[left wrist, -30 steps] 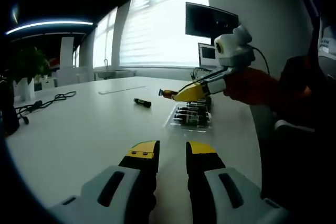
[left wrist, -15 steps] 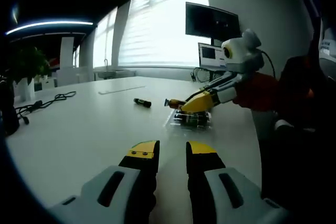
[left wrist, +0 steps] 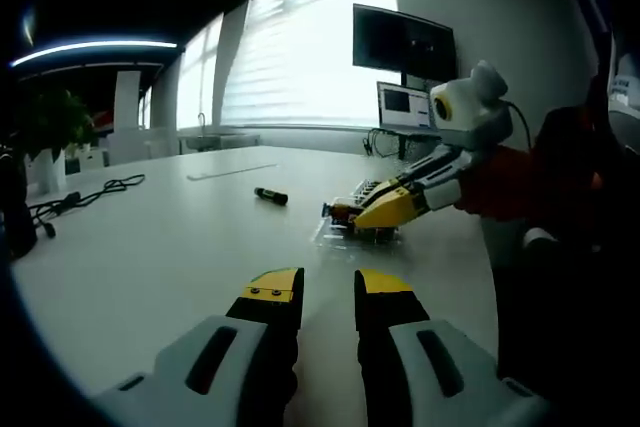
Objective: Grip medicine bottles put into box
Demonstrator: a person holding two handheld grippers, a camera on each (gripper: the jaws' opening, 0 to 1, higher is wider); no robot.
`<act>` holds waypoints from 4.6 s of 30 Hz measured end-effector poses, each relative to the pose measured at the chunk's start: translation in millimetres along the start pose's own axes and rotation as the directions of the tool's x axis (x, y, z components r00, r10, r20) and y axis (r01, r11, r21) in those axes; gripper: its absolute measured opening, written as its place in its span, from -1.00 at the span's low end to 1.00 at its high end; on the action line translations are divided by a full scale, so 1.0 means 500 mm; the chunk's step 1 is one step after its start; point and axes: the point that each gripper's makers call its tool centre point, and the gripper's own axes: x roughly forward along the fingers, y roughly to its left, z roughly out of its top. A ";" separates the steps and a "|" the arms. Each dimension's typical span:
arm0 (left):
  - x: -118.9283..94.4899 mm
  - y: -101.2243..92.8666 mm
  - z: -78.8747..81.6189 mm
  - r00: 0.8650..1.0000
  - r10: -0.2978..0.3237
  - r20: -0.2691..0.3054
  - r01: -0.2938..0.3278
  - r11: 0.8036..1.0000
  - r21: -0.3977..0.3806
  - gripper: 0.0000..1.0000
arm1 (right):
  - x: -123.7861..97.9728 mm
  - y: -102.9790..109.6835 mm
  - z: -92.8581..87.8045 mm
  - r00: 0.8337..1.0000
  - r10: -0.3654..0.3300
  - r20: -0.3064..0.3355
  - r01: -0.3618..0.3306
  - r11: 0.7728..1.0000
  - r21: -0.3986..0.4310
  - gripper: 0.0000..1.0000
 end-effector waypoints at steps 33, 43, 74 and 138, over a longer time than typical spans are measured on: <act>0.001 -0.001 0.001 1.000 -0.002 0.001 0.002 1.000 0.000 -0.71 | -0.011 0.001 -0.001 0.999 -0.049 0.000 0.049 0.999 0.015 -0.87; 0.002 -0.001 0.001 1.000 0.000 0.000 0.000 1.000 0.001 -0.71 | -0.016 -0.009 -0.001 1.000 -0.010 -0.001 0.010 1.000 0.014 -0.93; 0.000 0.000 -0.001 1.000 0.000 -0.003 0.000 1.000 0.002 -0.71 | 0.001 0.010 -0.025 0.996 -0.021 -0.089 0.017 0.999 -0.043 -0.98; 0.000 0.000 0.001 1.000 0.000 0.003 0.000 1.000 0.005 -0.68 | 0.025 -0.092 0.065 0.999 -0.040 0.026 0.043 0.995 -0.090 -0.84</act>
